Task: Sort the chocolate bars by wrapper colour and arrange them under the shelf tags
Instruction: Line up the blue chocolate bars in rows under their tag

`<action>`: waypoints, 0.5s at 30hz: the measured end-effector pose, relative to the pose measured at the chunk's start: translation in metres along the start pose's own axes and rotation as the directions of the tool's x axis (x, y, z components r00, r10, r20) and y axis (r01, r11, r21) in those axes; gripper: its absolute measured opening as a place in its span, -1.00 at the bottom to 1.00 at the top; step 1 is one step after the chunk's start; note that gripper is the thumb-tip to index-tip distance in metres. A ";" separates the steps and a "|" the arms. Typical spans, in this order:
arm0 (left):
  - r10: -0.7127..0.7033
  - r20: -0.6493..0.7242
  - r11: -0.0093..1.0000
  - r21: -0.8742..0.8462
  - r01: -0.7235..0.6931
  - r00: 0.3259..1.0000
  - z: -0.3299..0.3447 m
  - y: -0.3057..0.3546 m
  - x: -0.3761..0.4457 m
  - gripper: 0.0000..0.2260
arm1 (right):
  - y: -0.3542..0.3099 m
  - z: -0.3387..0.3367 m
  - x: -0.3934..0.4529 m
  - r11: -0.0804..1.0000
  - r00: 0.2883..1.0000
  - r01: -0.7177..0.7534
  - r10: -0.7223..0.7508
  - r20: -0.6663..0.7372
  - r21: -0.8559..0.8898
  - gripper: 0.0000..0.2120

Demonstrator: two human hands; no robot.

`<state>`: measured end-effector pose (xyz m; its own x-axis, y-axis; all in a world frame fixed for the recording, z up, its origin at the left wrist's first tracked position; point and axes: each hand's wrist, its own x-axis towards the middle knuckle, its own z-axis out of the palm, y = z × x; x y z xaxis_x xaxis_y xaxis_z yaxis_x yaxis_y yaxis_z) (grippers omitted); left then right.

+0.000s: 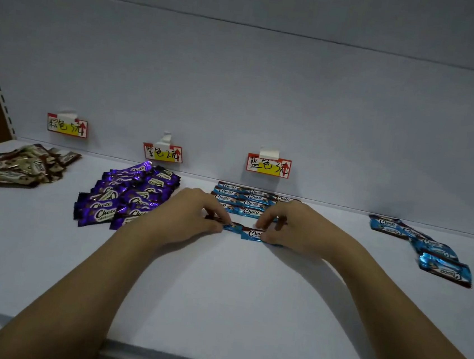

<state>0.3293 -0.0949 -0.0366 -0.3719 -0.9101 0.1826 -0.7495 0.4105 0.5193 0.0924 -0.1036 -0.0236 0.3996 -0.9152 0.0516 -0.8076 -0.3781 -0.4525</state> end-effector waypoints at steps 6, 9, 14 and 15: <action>0.006 -0.084 0.993 0.122 0.005 0.996 0.008 0.000 0.008 -0.83 | -0.004 0.001 -0.006 1.000 0.999 0.030 -0.031 0.019 0.006 -0.84; -0.003 -0.126 0.981 0.191 0.027 0.992 0.008 -0.003 0.010 -0.81 | -0.005 0.004 -0.005 0.998 0.998 0.056 -0.056 -0.019 0.015 -0.87; 0.018 -0.133 0.969 0.246 0.016 0.991 0.010 -0.003 0.010 -0.78 | -0.007 0.011 0.001 0.998 0.982 0.060 -0.056 -0.178 0.018 -0.89; 0.023 -0.125 0.967 0.254 0.010 0.992 0.011 -0.003 0.009 -0.78 | -0.008 0.013 0.003 0.998 0.980 0.060 -0.057 -0.193 0.007 -0.88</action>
<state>0.3220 -0.1040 -0.0451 -0.3172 -0.9005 0.2974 -0.8678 0.4021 0.2920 0.1056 -0.1018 -0.0313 0.3541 -0.9018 0.2478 -0.7795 -0.4310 -0.4545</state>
